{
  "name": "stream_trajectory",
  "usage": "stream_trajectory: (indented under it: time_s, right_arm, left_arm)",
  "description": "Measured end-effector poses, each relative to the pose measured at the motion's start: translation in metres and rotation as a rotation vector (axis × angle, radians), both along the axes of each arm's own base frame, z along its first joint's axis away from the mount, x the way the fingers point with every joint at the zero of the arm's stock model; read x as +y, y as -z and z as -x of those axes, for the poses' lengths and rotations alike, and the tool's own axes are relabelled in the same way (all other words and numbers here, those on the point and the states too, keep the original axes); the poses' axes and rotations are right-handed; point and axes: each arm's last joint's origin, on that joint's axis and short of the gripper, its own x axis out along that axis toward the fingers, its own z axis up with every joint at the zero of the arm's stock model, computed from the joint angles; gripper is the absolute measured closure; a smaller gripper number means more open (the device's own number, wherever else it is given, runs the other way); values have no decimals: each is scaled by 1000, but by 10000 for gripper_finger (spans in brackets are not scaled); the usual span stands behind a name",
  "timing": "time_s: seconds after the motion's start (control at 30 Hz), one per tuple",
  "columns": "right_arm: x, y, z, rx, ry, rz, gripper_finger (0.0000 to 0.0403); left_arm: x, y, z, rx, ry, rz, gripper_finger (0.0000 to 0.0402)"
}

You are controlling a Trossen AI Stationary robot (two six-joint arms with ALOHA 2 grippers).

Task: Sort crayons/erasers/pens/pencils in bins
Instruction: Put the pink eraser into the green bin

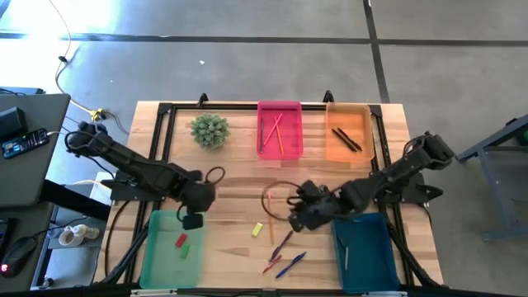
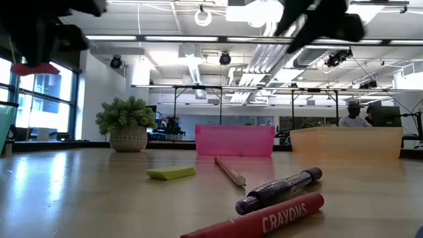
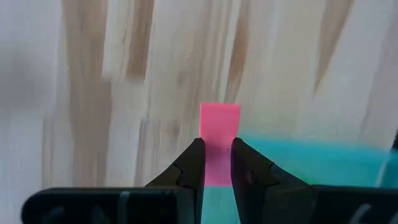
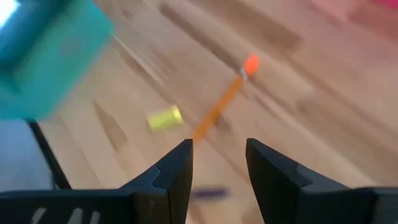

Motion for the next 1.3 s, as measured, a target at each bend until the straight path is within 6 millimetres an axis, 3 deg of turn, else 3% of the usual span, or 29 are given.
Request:
stream_trajectory:
  time_s: [0.3,0.6,1.0,1.3]
  right_arm:
    - [-44,-17,-39,-215,-83,23,260]
    - [-76,-25,-53,-295,-98,-31,260]
    - [-89,-25,-56,-291,-117,-38,261]
    - [-89,-25,-56,-292,-114,-41,261]
  left_arm:
    - [-34,-2,34,129,-125,-9,355]
    - [-67,2,57,102,-227,-22,355]
    - [-80,59,79,94,-385,45,355]
    - [-76,83,85,142,-392,89,355]
